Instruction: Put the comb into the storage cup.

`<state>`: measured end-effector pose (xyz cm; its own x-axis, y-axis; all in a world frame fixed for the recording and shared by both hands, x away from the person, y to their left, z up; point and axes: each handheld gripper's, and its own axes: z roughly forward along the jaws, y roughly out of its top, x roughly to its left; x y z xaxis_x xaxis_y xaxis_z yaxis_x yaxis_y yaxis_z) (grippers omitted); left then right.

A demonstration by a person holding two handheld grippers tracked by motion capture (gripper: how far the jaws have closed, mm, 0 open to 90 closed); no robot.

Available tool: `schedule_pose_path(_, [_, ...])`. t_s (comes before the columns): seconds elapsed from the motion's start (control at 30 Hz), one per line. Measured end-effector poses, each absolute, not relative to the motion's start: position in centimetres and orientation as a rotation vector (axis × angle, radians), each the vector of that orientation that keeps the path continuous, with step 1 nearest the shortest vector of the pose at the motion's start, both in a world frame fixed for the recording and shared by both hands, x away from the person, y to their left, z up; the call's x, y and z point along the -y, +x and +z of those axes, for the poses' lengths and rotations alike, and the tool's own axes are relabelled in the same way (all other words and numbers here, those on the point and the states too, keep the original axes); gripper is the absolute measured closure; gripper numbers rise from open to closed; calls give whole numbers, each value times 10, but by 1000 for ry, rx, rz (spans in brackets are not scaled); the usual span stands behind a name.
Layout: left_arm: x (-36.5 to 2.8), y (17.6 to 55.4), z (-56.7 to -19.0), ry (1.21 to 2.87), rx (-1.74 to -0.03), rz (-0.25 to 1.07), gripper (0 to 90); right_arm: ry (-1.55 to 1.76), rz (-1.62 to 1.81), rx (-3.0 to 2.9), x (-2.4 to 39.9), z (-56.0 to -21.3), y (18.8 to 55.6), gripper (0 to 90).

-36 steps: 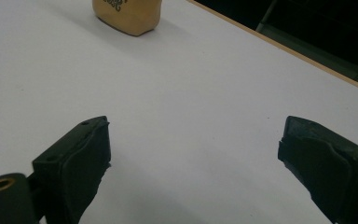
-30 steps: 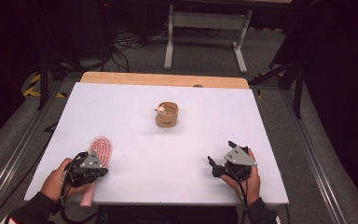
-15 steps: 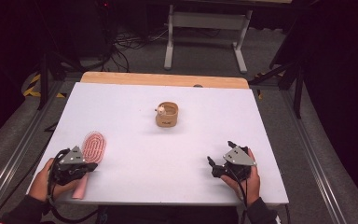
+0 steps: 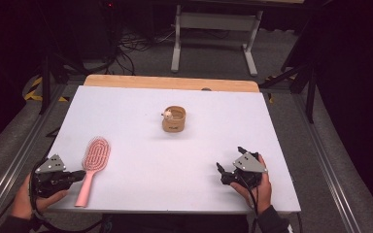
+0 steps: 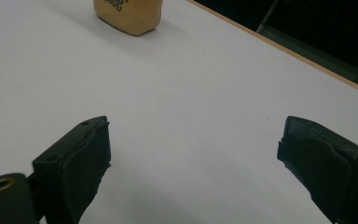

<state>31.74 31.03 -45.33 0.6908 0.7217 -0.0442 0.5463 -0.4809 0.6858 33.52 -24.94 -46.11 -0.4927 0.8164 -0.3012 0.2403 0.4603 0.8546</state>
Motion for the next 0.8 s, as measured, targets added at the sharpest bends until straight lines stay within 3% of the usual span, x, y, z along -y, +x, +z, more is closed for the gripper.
schedule_pose_path(0.1, [-305, 315, -449, 2188, -1017, 343, 734, 877, 1003, -1975, 250, -461, 335, 95])
schedule_pose_path(0.17, [-302, 313, -447, 2160, -1096, 367, 585, 874, 1002, -1973, 250, -460, 335, 95])
schedule_pose_path(0.23, [-300, 311, -446, 2139, -1139, 373, 556, 875, 1003, -1972, 250, -460, 334, 95])
schedule_pose_path(0.3, [-293, 310, -449, 2101, -1246, 374, 345, 866, 1004, -1971, 249, -459, 334, 95])
schedule_pose_path(0.5, [-280, 314, -455, 2094, -1370, 406, 139, 855, 1002, -1967, 249, -458, 333, 95])
schedule_pose_path(0.8, [-281, 327, -465, 2087, -1481, 359, 133, 857, 992, -1970, 249, -459, 334, 95])
